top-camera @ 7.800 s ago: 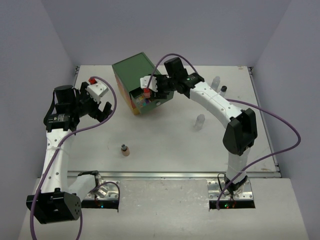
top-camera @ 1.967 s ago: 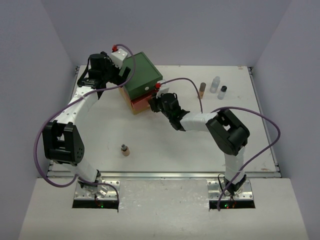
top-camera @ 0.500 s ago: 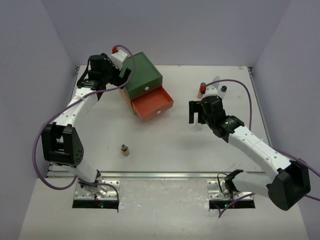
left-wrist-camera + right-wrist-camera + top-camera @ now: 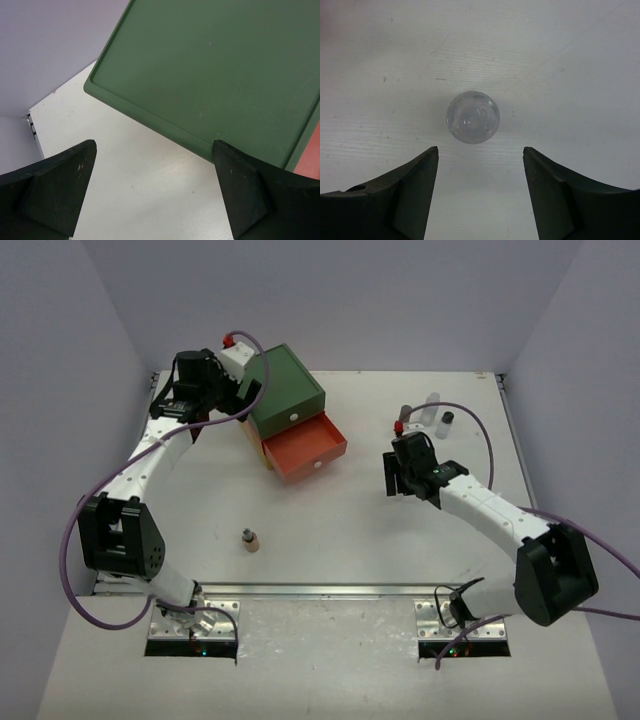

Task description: Organize the makeup

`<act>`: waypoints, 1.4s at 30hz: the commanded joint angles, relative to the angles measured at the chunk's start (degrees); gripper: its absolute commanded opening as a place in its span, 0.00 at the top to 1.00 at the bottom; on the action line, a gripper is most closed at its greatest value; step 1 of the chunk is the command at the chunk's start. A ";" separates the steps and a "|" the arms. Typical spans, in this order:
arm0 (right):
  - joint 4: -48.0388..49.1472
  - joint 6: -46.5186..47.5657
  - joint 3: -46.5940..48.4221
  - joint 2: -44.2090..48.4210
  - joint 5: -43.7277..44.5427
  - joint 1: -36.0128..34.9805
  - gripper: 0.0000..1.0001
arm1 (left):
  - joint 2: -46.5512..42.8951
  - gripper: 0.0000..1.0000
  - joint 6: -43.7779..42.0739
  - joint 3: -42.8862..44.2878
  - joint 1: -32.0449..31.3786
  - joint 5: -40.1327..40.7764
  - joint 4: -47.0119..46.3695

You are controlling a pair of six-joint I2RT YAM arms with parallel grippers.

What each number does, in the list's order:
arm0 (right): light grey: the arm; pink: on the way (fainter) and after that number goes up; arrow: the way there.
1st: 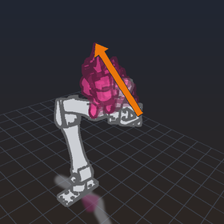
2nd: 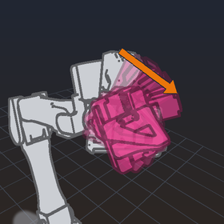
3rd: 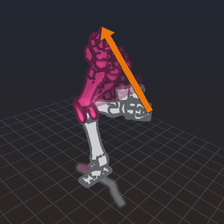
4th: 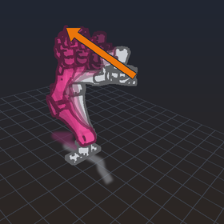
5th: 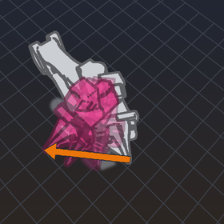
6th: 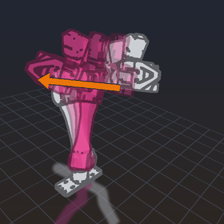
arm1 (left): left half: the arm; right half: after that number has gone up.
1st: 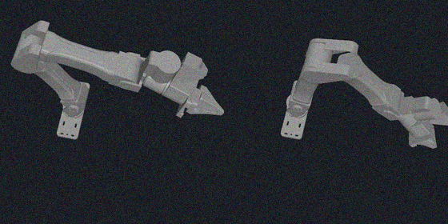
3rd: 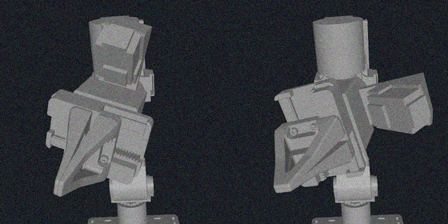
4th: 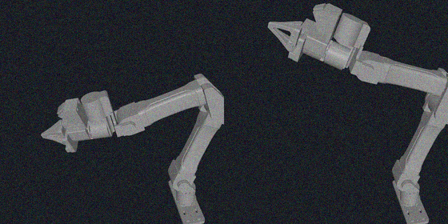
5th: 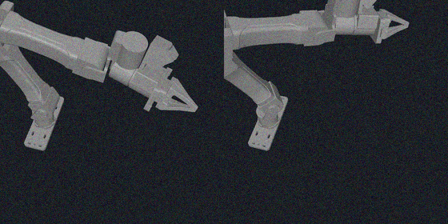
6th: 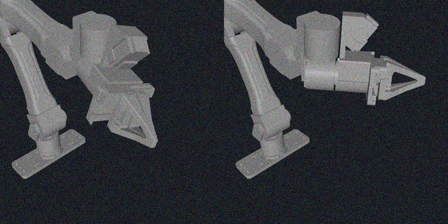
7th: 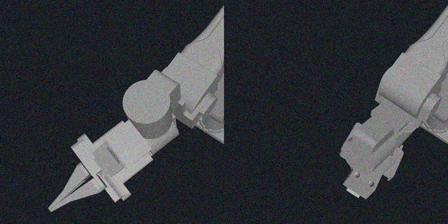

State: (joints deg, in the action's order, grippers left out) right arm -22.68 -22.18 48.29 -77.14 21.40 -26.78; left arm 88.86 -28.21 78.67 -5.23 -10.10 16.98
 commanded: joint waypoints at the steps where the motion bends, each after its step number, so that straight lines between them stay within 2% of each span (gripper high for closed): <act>1: 2.99 1.88 3.83 -2.35 1.19 0.68 0.34 | -2.07 0.00 -0.84 -0.23 -0.35 0.39 1.12; 4: 4.95 3.15 4.96 -3.83 1.45 1.03 0.43 | -2.11 0.00 -1.19 -0.32 -0.34 0.60 1.17; 13: 6.32 3.63 6.38 -6.17 -0.80 2.44 0.46 | -1.85 0.00 -1.50 -0.62 -0.30 0.86 1.21; 17: 7.03 4.08 6.42 -6.39 -1.25 2.53 0.51 | -1.76 0.00 -1.59 -0.68 -0.36 1.04 1.03; 23: 7.99 3.99 5.60 -6.35 -2.84 2.70 0.70 | -1.85 0.00 -1.67 -0.80 -0.30 1.04 1.03; 24: 8.26 3.99 5.50 -6.35 -2.85 2.70 0.70 | -1.85 0.00 -1.59 -0.80 -0.30 0.96 1.12; 26: 8.52 4.23 5.24 -6.46 -2.94 2.89 0.81 | -1.85 0.00 -1.59 -0.89 -0.37 0.98 1.03; 29: 8.53 4.27 5.06 -6.42 -3.80 3.05 0.86 | -1.85 0.00 -1.68 -1.00 -0.38 1.13 1.02; 34: 8.81 6.38 5.35 -4.47 -9.50 3.05 0.99 | -1.85 0.00 -1.86 -1.25 -0.30 1.13 0.95; 38: 10.07 8.51 6.29 -0.88 -14.22 3.05 1.00 | -1.83 0.00 -1.84 -1.33 -0.38 1.03 0.86; 42: 7.08 9.73 10.40 1.49 -16.56 3.05 1.00 | -1.67 0.00 -1.50 -1.24 -0.30 0.61 0.60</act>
State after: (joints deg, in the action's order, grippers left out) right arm -17.17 -14.81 53.10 -79.68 8.74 -23.79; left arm 88.49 -29.34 78.19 -5.23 -9.87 16.86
